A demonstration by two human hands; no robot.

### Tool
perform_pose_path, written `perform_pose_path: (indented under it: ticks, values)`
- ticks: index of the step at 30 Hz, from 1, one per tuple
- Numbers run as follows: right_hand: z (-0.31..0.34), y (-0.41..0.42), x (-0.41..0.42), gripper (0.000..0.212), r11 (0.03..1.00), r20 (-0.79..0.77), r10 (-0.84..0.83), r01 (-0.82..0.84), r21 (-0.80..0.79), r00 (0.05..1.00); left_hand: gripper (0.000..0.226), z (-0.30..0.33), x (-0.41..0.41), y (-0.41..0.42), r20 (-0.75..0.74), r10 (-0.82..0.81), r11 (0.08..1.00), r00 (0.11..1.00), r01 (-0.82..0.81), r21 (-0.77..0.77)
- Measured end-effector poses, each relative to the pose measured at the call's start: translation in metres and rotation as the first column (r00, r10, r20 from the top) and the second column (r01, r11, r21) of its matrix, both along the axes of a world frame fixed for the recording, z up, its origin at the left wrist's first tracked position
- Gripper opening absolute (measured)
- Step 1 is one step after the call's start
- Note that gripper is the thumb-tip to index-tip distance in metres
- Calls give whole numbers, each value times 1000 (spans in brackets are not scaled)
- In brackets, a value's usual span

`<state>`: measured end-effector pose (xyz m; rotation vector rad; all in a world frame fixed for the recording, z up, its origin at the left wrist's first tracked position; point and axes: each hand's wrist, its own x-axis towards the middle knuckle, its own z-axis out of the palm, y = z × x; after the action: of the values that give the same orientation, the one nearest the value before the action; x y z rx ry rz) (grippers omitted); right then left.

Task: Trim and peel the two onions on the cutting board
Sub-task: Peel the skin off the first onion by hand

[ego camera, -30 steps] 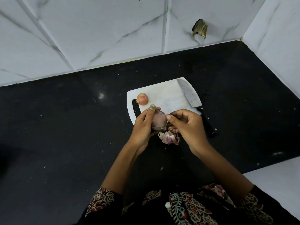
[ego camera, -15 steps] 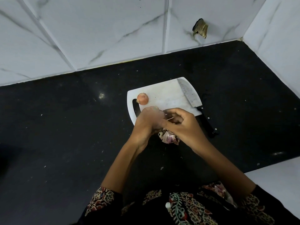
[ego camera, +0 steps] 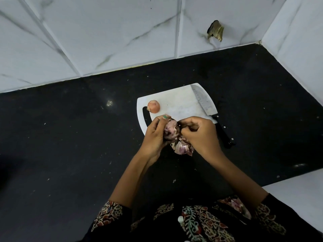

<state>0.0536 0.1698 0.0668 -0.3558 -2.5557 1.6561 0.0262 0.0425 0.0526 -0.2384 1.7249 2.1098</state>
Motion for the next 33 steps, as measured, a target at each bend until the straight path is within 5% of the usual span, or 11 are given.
perform_pose_path:
  ticks: [5, 8, 11, 16, 20, 24, 29, 33]
  values:
    - [0, 1, 2, 3, 995, 3, -10, 11, -103, 1000, 18, -1, 0, 0, -6, 36, 999, 999, -36, 6]
    - [1, -3, 7, 21, 996, 15, 19, -18, -92, 1000, 20, -2, -1, 0, -9, 42, 999, 999, -41, 18]
    - [0, -4, 7, 12, 996, 32, 43, -40, -86, 999, 17, -2, -1, 0, -13, 40, 999, 999, -40, 19]
    - [-10, 7, 2, 8, 953, 116, -120, 147, -265, 986, 24, 1, -1, -4, 71, 25, 997, 997, -30, 71]
    - [-32, 22, 0, 10, 971, 173, -211, 226, -73, 962, 30, 4, -4, -7, 150, 29, 989, 988, -51, 141]
    - [-32, 23, 0, 19, 998, 237, -54, 48, 30, 970, 25, 3, -3, -5, 161, 20, 988, 987, -44, 147]
    - [1, 7, 2, 21, 964, 135, 98, -60, -258, 986, 24, 2, -2, -2, 99, 8, 997, 995, -15, 75]
    - [8, 1, 1, 21, 987, 53, 116, -109, -120, 992, 24, 2, -1, -1, 36, -23, 999, 999, 22, 49]
